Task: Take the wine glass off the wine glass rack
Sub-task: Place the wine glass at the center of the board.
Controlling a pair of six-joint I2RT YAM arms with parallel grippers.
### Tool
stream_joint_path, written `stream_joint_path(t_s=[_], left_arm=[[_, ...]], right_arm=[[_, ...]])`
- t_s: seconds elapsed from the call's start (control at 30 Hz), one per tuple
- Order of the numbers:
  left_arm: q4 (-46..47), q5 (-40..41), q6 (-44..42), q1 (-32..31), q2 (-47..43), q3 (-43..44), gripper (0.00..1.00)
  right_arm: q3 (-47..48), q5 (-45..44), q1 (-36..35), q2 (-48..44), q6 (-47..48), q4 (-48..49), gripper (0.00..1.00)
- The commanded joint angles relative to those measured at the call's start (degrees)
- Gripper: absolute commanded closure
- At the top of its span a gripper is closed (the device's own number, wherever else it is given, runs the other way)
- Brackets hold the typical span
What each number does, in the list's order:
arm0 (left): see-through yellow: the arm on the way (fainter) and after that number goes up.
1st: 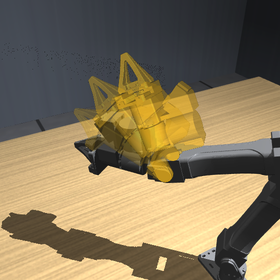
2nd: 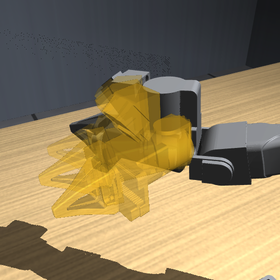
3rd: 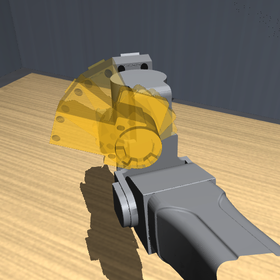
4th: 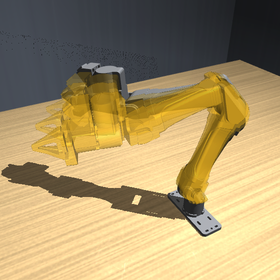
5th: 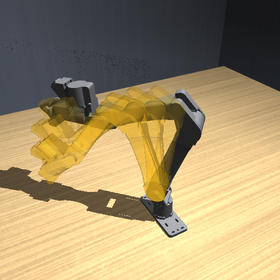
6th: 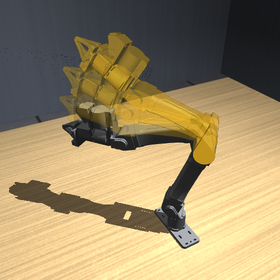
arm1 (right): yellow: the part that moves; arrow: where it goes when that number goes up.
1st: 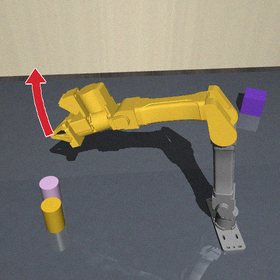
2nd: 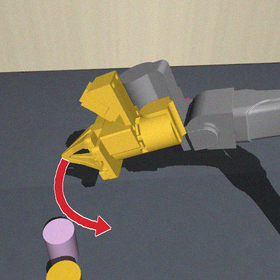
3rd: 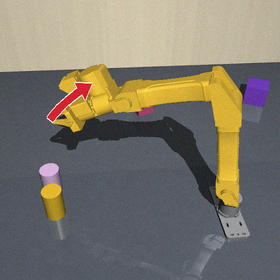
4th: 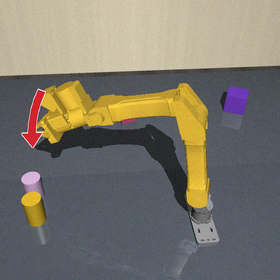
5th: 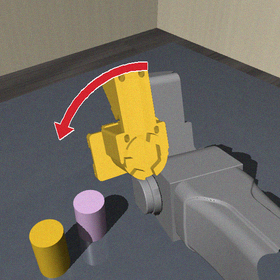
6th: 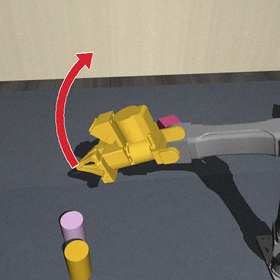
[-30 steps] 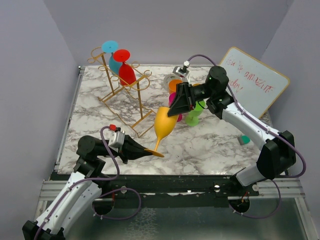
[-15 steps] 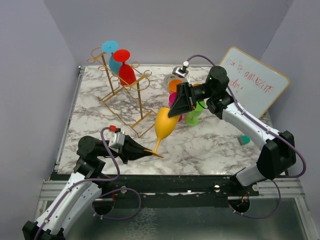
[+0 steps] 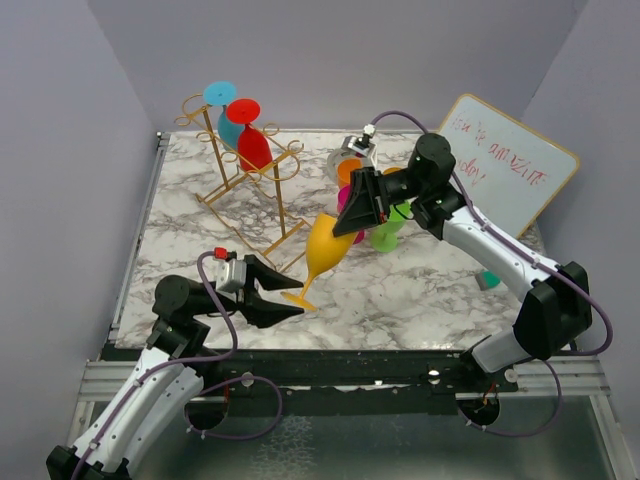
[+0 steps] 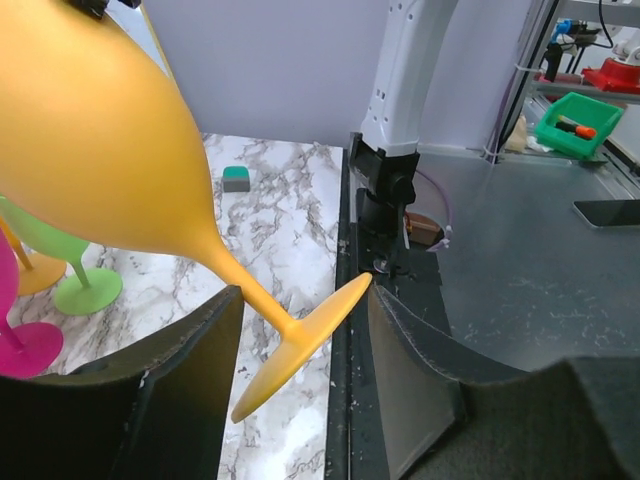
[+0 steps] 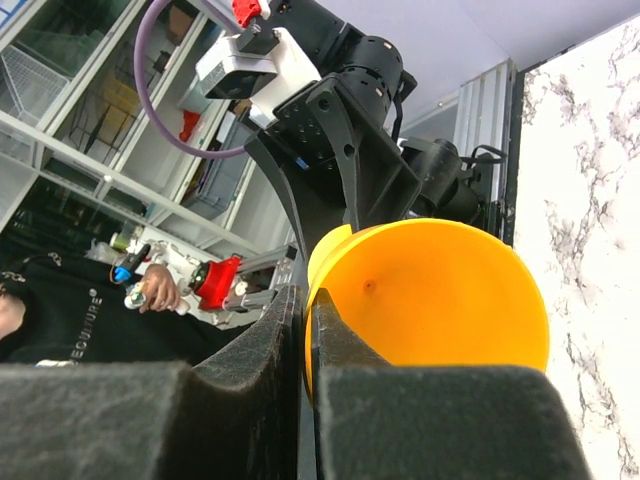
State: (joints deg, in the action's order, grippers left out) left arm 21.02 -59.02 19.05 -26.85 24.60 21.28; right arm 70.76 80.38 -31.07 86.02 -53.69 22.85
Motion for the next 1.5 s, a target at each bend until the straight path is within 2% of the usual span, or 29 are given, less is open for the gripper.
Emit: stream_joint_path(t_s=[0.0, 0.07, 0.17, 0.33, 0.5, 0.6, 0.77, 0.97, 1.13, 1.33, 1.47], left_arm=[[1.13, 1.19, 0.33, 0.04, -0.26, 0.03, 0.44], [1.13, 1.30, 0.70, 0.04, -0.25, 0.20, 0.40], [1.09, 2.48, 2.25, 0.04, -0.19, 0.82, 0.27], [0.19, 1.63, 2.27, 0.04, 1.21, 3.26, 0.18], [-0.69, 2.34, 1.81, 0.04, 4.48, 4.66, 0.03], [-0.93, 3.48, 1.25, 0.04, 5.79, 4.86, 0.01], [-1.06, 2.59, -3.16, 0.07, 5.65, 4.24, 0.01], [-2.14, 3.06, -3.32, 0.04, 4.14, 4.26, 0.01], [-3.35, 4.25, -3.38, 0.04, 3.08, 4.00, 0.01], [-5.23, 5.55, -3.82, 0.04, 2.86, 4.32, 0.01], [-8.58, 8.54, -5.02, 0.04, 3.50, 5.44, 0.01]], right_arm=[[0.67, -2.00, -0.13, -1.72, 5.47, -5.76, 1.00], [2.46, -3.15, -0.13, -1.61, 11.68, -14.32, 0.99], [5.03, -4.75, -0.13, -1.59, 22.45, -29.52, 0.99], [4.54, -9.41, -0.13, -3.70, 35.05, -46.49, 0.99], [3.14, -20.66, -0.13, -6.61, 41.33, -59.19, 0.99], [2.24, -31.64, -0.13, -9.51, 42.22, -64.31, 0.99], [-1.82, -51.44, -0.11, -15.27, 45.28, -67.14, 0.99], [-4.06, -72.97, -0.13, -18.07, 43.98, -65.78, 1.00], [-5.71, -84.36, -0.13, -19.93, 43.32, -64.07, 1.00], [-7.95, -102.52, -0.05, -23.23, 40.56, -63.06, 1.00], [-7.99, -107.52, 0.67, -21.72, 38.24, -61.61, 0.99]])
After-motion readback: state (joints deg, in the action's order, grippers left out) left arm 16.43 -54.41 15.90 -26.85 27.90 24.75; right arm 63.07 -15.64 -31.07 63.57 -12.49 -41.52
